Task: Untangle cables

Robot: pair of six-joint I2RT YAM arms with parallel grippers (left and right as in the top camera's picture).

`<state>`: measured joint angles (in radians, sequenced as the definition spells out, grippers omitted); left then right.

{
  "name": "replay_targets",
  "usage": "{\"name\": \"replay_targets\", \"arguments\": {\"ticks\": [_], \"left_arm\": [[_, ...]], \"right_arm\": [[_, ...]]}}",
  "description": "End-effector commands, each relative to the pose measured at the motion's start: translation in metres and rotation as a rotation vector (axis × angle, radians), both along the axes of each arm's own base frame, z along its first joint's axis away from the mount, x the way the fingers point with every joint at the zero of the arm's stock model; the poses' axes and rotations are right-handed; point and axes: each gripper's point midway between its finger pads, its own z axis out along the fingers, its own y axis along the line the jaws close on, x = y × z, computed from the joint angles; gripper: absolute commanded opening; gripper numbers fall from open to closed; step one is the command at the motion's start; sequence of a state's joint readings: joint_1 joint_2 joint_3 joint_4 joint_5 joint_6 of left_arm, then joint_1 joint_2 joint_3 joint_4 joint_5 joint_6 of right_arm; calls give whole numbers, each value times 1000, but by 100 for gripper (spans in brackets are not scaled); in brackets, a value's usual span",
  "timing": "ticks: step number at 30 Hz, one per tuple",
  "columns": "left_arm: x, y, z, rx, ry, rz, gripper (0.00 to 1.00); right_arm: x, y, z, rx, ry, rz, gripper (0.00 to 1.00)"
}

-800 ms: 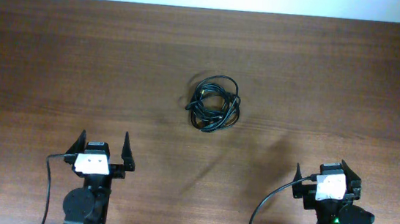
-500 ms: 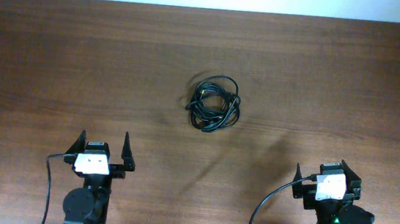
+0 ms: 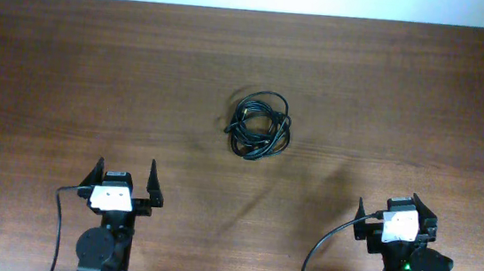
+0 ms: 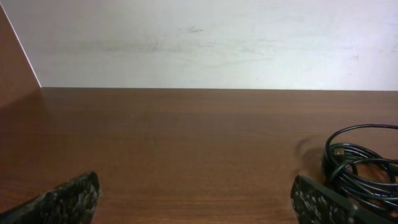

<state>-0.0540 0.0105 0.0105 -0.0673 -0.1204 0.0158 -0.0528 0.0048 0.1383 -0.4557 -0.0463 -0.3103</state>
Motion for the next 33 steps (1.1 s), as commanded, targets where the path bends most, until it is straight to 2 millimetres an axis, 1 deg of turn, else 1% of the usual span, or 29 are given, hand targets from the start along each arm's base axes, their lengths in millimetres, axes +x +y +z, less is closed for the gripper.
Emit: {"name": "replay_targets", "arguments": {"ticks": [1, 8, 12, 13, 14, 15, 16, 17, 18, 19, 20, 22, 24, 25, 26, 27, 29, 30, 31, 33], "left_arm": [[0, 0, -1, 15, 6, 1, 99], [0, 0, -1, 15, 6, 1, 99], [0, 1, -1, 15, 5, 4, 99], [0, -1, 2, 13, -6, -8, 99], [1, -16, 11, 0, -45, -90, 99], [0, -29, 20, -2, -81, -166, 99], [-2, -43, 32, -1, -130, -253, 99], [-8, -58, 49, 7, -199, -342, 99], [-11, -60, 64, -6, -232, -351, 99], [-14, -58, 76, -25, -245, -345, 99], [-22, -57, 101, -25, -257, -344, 99], [-29, -55, 131, -26, -248, -330, 99], [-34, -54, 168, -27, -241, -330, 99], [-33, -55, 194, -30, -209, -330, 99], [-29, -55, 205, -34, -168, -330, 99], [-24, -55, 213, -40, -110, -329, 99], [-12, -56, 221, -61, 84, -324, 99], [-9, -56, 224, -74, 203, -321, 99], [-11, -60, 229, -86, 277, -339, 99], [-19, -67, 249, -104, 339, -381, 99]], "right_arm": [[0, 0, -4, 14, 9, -1, 99], [0, 0, -4, 14, 9, -1, 99], [1, 0, -1, 14, -2, -1, 99], [2, 1, 3, 16, -19, 2, 99], [5, 12, 12, 71, -56, 53, 99], [6, 27, 25, 126, -105, 134, 99], [5, 49, 51, 141, -204, 271, 99], [1, 62, 77, 134, -296, 355, 99], [-3, 63, 101, 120, -360, 366, 99], [-9, 63, 120, 111, -394, 367, 99], [-15, 63, 139, 109, -401, 367, 99], [-19, 61, 167, 111, -385, 350, 99], [-19, 60, 201, 117, -356, 341, 99], [-17, 60, 224, 120, -305, 338, 99], [-15, 60, 235, 130, -258, 334, 99], [-12, 59, 245, 144, -193, 329, 99], [-7, 59, 256, 186, -6, 313, 99], [-8, 59, 256, 209, 97, 303, 99], [-11, 61, 258, 231, 185, 301, 99], [-18, 62, 263, 261, 281, 294, 99]]}}
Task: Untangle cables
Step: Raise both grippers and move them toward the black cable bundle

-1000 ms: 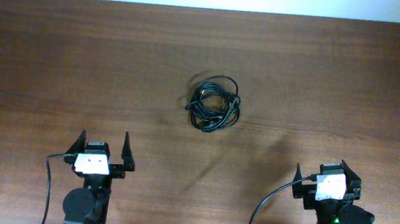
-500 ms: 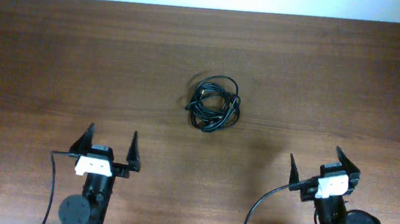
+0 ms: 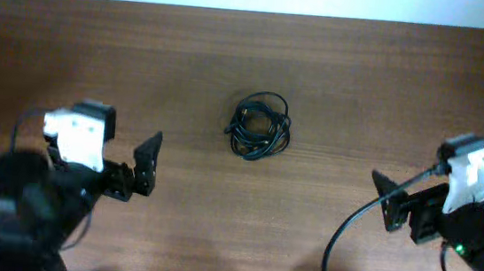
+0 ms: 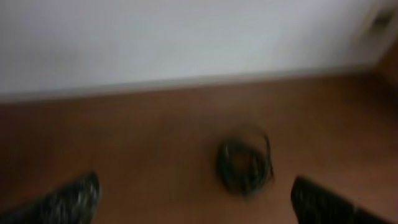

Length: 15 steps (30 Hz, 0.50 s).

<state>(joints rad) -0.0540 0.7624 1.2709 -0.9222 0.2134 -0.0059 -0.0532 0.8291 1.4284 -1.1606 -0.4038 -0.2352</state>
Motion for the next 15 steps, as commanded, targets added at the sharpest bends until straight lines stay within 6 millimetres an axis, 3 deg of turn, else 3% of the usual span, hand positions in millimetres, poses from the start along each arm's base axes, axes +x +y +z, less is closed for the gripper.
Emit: {"name": "replay_targets", "arguments": {"ticks": [1, 5, 10, 15], "left_arm": [[-10, -10, 47, -32, -5, -55, 99], [-28, -11, 51, -37, 15, -65, 99], [-37, -23, 48, -68, 36, -134, 99], [-38, -23, 46, -68, 49, -134, 99]], "right_arm": [[-9, 9, 25, 49, 71, 41, 99], [-25, 33, 36, 141, 96, 170, 99], [-28, 38, 37, 158, 99, 194, 99], [-28, 38, 37, 158, 97, 194, 99]]}}
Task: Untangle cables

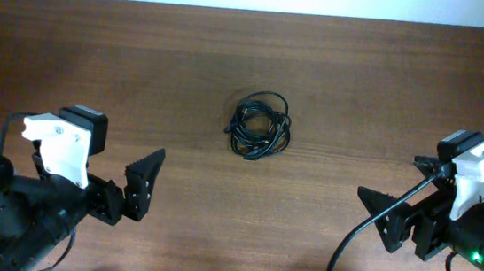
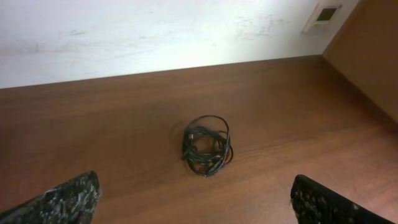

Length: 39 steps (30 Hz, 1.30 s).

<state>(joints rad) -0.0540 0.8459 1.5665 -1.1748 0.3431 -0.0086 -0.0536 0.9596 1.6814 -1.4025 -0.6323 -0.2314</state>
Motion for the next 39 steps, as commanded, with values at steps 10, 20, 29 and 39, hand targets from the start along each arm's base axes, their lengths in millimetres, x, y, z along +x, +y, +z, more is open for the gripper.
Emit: {"name": "replay_targets", "arguments": {"ticks": [10, 20, 29, 39], "left_arm": [[79, 27, -73, 118, 284, 158, 99], [174, -31, -164, 70, 462, -196, 99], [172, -56, -153, 86, 358, -373, 99], [145, -72, -112, 2, 267, -466, 99]], "right_arm": [[77, -10, -13, 39, 87, -71, 99], [181, -17, -121, 79, 457, -136, 99], [224, 66, -273, -3, 859, -231, 99], [244, 123, -369, -168, 832, -287, 44]]}}
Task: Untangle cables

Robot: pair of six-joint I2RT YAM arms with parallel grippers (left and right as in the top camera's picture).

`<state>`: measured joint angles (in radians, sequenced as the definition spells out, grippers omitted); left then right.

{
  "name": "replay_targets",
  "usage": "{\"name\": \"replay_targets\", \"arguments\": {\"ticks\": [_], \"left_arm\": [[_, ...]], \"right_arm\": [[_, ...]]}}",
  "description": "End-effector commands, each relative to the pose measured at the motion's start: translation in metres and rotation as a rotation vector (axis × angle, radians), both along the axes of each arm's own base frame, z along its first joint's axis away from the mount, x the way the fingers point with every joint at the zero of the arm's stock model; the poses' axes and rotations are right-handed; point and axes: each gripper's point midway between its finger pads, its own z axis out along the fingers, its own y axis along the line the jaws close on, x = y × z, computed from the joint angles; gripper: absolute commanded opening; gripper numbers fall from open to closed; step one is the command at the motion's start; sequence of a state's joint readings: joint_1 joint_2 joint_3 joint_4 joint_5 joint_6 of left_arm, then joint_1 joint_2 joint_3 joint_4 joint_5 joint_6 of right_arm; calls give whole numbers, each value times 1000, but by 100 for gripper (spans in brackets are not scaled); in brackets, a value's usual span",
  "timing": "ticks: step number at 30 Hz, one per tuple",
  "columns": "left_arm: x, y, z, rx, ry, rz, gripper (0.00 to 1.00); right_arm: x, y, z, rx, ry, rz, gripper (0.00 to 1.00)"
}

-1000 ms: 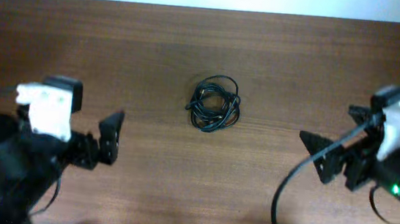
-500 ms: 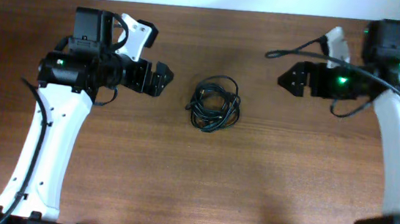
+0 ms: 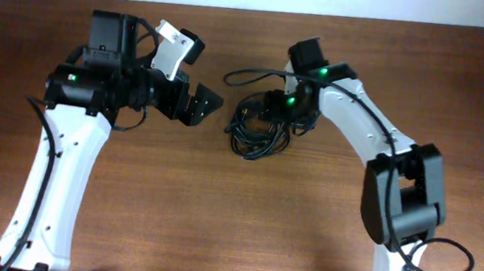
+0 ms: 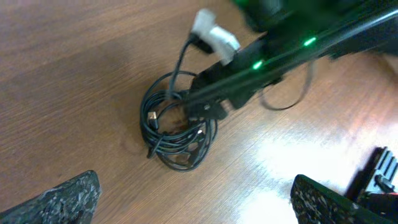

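A tangled bundle of black cable [image 3: 258,135] lies on the wooden table, coiled in loose loops; it also shows in the left wrist view [image 4: 176,127]. My right gripper [image 3: 277,104] is down on the bundle's far edge, its dark fingers [image 4: 205,107] among the loops; their gap is hidden. My left gripper [image 3: 202,105] hangs just left of the bundle, above the table, and is open with nothing in it. Its two fingertips sit wide apart at the bottom corners of the left wrist view [image 4: 199,208].
The brown table [image 3: 126,231] runs to a white wall along the far edge. The right arm [image 3: 375,139] arches over the table's right half, and a thin cable loop [image 3: 241,76] stands out from its wrist near the bundle. The left arm [image 3: 56,171] covers the left side.
Both arms were low near the table's front with open grippers, far from the bundle. Now the right gripper is on the bundle's far edge and the left is beside it.
Both arms stood folded at the front edge, the bundle untouched mid-table. They were then raised and turned inward, grippers open. Now both have come in on the bundle, which lies where it was.
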<state>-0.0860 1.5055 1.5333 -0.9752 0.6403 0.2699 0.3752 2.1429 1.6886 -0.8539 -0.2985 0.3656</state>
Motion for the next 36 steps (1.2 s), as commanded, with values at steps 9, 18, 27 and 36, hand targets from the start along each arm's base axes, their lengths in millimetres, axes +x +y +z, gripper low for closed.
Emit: {"name": "replay_targets", "arguments": {"ticks": [9, 18, 27, 36], "left_arm": [[-41, 4, 72, -7, -225, -2, 99], [-42, 4, 71, -20, -203, 13, 99], [-42, 3, 70, -27, -199, 5, 99], [-40, -39, 63, -227, -203, -307, 99]], "right_arm": [[24, 18, 114, 69, -228, 121, 4], [-64, -8, 370, 231, -646, 179, 4], [-141, -25, 484, 398, -974, 231, 4], [-151, -27, 588, 643, -1282, 146, 4]]}}
